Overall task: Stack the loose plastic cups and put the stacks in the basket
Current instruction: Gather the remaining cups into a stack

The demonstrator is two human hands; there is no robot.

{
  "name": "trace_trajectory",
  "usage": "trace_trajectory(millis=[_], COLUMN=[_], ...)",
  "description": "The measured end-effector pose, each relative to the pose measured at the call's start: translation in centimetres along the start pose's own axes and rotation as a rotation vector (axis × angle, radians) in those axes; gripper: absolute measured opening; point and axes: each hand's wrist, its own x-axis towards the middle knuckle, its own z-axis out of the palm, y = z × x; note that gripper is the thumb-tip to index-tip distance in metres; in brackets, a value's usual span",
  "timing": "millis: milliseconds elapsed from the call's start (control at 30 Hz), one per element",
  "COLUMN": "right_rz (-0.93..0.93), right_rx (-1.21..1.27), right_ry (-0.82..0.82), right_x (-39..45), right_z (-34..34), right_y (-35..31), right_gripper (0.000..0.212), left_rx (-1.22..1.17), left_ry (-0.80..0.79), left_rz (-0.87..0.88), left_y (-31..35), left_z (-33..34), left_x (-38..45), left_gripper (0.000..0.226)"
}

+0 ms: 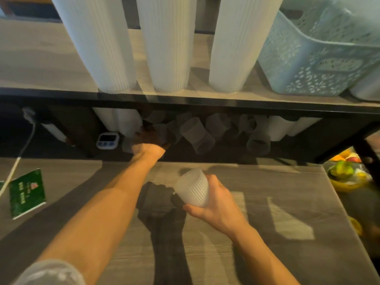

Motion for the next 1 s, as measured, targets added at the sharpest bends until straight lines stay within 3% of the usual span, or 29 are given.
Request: trace_trajectory(millis=[67, 167, 333, 533, 733, 1000], right_rz=[0.003, 0.013, 0.033, 0.054, 0.047, 0.026], right_rx=[0.003, 0.024, 0.059, 0.075, 0.076, 0.035], right_ry=[0.002, -0.009, -0.027, -0.038, -0.068, -0.111], right_x=[0.0, -0.1, -0.5, -1.9, -3.4, -5.2], right_z=[-0.1, -0.1, 0.1, 0.0, -0.4, -0.2], right_y=[0.3, 0.6, 1.2, 2.1, 2.3, 2.1], right_gripper=[0.08, 0.081, 0.08, 0.083, 0.081, 0.083], left_rx=[0.013, 0.04, 0.151, 0.017, -0.486, -1.01], left_ry=[-0.018, 0.049, -0.003, -0.015, -0.09, -0.187], left_rz=[0.005, 0.036, 0.066, 0.054, -0.024, -0.063], left_y=[0.1, 0.2, -0.1, -1.4, -2.8, -3.7], left_z=[0.1, -0.4, 0.0, 1.3, 1.2, -0.4], left_x=[-0.8, -2.2, -5.1, -8.0, -11.5, -17.4], left_gripper=[0.075, 0.077, 0.061, 0.085, 0.098, 0.077])
